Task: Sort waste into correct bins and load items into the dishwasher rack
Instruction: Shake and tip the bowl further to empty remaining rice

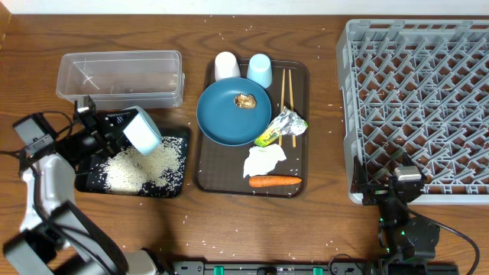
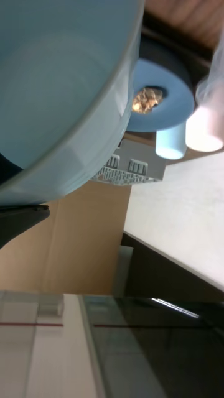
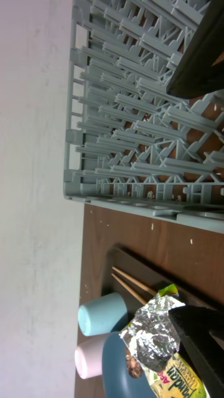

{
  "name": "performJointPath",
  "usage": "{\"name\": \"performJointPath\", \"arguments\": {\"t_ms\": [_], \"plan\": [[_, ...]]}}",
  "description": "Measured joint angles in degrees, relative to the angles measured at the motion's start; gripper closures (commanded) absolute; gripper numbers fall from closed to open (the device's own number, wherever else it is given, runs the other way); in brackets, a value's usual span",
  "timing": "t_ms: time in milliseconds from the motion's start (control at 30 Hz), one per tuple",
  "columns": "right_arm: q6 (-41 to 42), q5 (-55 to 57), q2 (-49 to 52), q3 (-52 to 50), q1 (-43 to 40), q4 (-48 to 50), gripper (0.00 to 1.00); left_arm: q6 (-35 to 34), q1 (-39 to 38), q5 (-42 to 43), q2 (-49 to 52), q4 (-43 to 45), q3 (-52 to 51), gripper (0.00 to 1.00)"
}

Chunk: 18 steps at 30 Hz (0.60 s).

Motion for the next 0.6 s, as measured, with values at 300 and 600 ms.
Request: {"name": "performJointPath", "arguments": {"t_ms": [300,600], "plan": [[0.00,0.00,0.00,0.00,0.00,-0.02,0.01,-1.18,0.00,-0.44,-10.29,6.84,0.00,0.94],[0.00,0.02,0.00,0.00,0.00,0.00,0.01,-9.79,0.00,-1.16,-5.09,2.62,-4.35,0.94]]}}
